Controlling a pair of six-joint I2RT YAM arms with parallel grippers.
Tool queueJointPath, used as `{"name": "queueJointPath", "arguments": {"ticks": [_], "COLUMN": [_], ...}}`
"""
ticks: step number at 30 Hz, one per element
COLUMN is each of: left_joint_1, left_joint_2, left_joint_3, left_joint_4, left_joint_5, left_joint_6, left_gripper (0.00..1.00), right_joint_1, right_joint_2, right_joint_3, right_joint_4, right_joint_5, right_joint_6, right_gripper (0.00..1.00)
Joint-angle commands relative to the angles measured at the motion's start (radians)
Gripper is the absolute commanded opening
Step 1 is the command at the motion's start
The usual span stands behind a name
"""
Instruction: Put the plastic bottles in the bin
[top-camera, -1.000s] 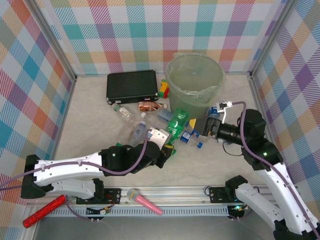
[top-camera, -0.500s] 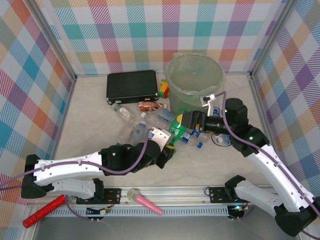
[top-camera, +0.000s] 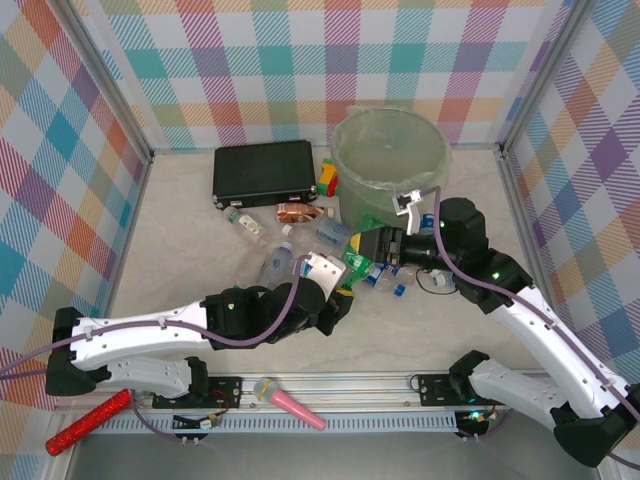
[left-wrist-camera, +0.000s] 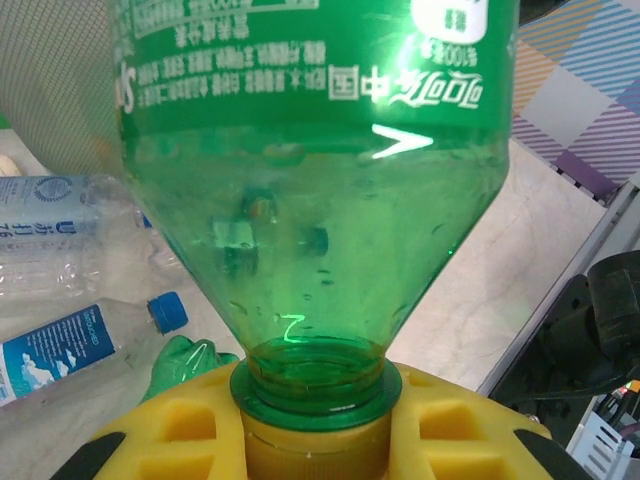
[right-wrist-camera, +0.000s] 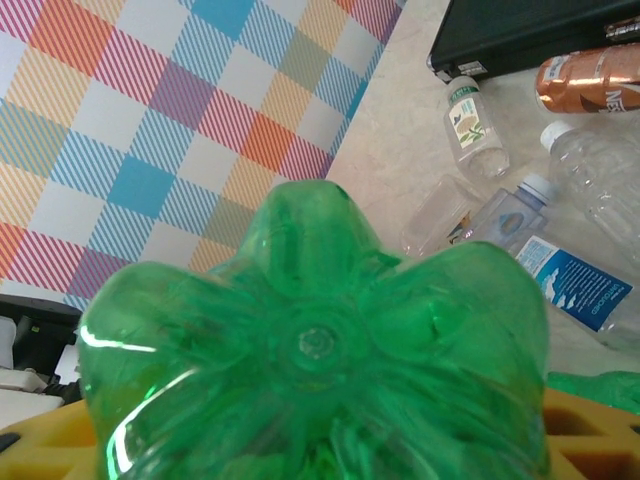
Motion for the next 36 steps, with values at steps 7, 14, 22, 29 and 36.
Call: {"name": "queueJointPath", "arguments": {"ticks": [7,14,22,29,36], "left_joint_1": [0.027,0.066,0.087,0.098,0.130], "left_joint_2": [0.008,-0.021,-0.040,-0.040,-0.099], "left_joint_3": [0.057,0.088,0.137,0.124,0.037], "left_joint_4": [0.005,-0.032,-0.130,-0.146,-0.139], "left_joint_5": [-0.036,-0.049,-0.190,-0.277,-0.422], "left_joint_6": [0.012,0.025,0.033,0.016,-0.041], "left_gripper": [0.91,1.00,1.00,1.00,1.00], "right_joint_1": [0.003,-0.019,-0.143,-0.244,-0.244], "right_joint_2": [0.013,0.110,0.279,0.465,0.638], "right_joint_3": [0.115,0.274,0.535,0.649,0.653], "right_joint_4": [-0.059,-0.153,-0.197,-0.120,0.060], "right_joint_5": [0.146,0.309,0.447,0.493,0.557], "right_joint_6": [-0.045,-0.154,-0.262,-0.292,-0.375], "right_gripper": [0.57,0.58,0.58,0.59,0.61]}}
